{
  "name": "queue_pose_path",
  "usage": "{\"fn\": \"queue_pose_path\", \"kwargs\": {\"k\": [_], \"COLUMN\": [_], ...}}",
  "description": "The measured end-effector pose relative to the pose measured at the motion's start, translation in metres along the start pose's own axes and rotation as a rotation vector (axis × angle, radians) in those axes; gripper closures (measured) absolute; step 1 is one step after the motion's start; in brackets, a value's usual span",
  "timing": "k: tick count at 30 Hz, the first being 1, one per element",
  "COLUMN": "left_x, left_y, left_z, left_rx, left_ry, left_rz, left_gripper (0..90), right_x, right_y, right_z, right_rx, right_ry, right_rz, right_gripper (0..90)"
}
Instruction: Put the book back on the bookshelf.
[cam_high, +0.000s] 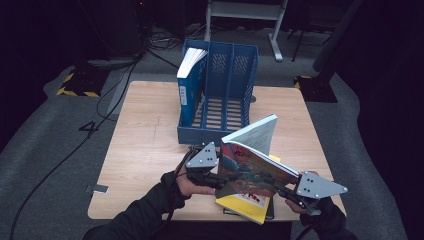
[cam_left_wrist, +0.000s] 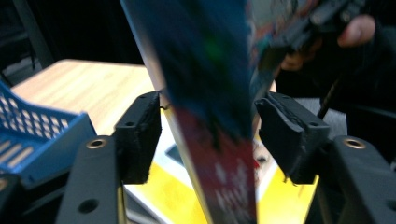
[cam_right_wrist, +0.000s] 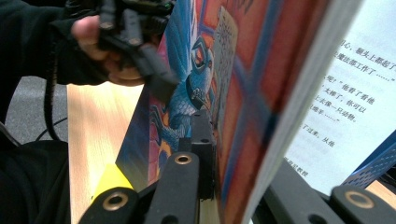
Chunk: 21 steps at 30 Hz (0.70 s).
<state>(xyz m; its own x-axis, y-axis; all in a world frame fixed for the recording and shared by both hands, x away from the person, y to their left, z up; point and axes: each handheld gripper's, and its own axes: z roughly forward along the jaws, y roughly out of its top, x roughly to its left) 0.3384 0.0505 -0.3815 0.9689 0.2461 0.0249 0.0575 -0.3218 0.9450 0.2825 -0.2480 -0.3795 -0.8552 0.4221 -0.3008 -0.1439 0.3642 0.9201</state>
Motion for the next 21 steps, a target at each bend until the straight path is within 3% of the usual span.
{"fn": "queue_pose_path", "kwargs": {"k": [4,7,10,15,21], "left_x": [0.006,0.008,0.007,0.005,0.017], "left_y": [0.011,0.019,0.024,0.031,0.035], "left_z": [-0.002,-0.004,-0.007,-0.006,-0.005], "left_rx": [-0.054,-0.069,-0.085,-0.075,-0.058], "left_ry": [-0.018,-0.014,-0.012,-0.024,-0.018], "left_rz": [0.009,0.036,0.081,0.142,0.172], "left_gripper": [48.1,51.0,61.9,70.1,73.1], "right_x": [-0.001,-0.002,-0.005,-0.011,-0.021], "right_y": [-0.001,-0.002,-0.003,-0.003,-0.003], "right_z": [-0.001,-0.002,-0.003,-0.004,0.004], "right_rx": [-0.001,0.004,0.015,0.033,0.042], "right_ry": [0.002,-0.008,-0.033,-0.054,-0.106], "right_rz": [0.003,0.002,0.004,0.021,0.034], "right_gripper": [83.9,82.9,80.0,80.4,77.0]}}
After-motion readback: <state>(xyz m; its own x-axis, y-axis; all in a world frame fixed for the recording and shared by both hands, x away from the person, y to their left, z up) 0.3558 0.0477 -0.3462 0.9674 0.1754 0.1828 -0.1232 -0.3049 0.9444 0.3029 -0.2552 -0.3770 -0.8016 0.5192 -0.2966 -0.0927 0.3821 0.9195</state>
